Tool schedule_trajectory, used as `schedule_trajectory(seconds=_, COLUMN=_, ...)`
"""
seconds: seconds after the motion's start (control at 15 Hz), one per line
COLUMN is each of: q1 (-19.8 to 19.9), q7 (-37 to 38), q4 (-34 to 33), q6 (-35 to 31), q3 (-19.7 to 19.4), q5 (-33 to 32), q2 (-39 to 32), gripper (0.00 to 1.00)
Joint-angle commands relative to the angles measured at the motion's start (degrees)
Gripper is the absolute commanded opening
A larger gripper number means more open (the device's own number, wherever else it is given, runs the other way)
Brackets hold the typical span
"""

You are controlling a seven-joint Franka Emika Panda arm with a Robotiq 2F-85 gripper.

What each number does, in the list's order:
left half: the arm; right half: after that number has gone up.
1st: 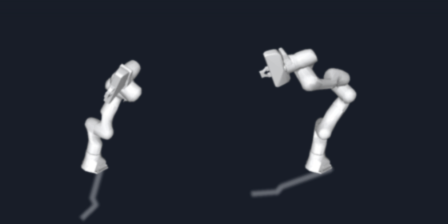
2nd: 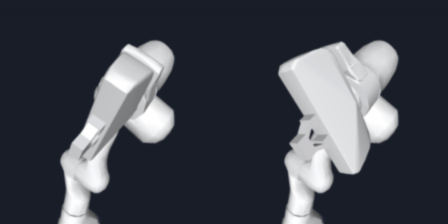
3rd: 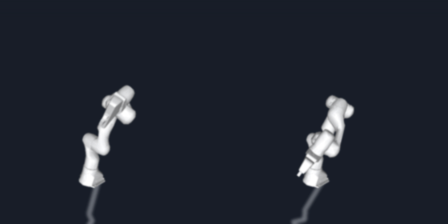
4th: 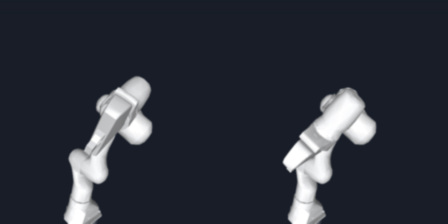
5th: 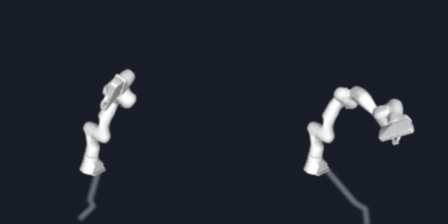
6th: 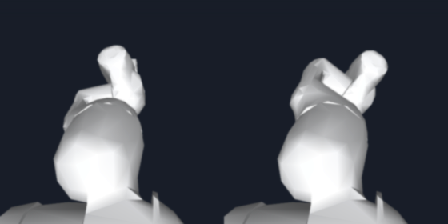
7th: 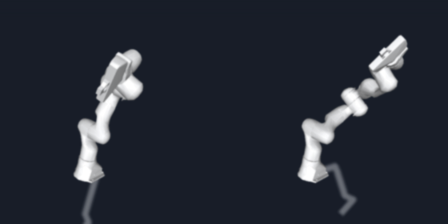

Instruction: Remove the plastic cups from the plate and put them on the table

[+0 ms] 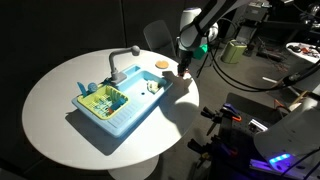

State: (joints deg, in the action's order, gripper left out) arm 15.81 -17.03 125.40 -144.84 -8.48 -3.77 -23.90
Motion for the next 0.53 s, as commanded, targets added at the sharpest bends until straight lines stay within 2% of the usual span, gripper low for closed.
schedule_trajectory(seconds=0.0, q1=0.77, q7=-0.92, q4=0.77, q6=-4.86, q3=-0.04, q5=-0.22, q2=-0.84, gripper=0.34)
schedule_trajectory(seconds=0.47, q1=2.34, q7=-1.96, q4=-0.34, q6=-8.86, q3=1.44, q5=0.92, q2=-5.26, gripper=0.34)
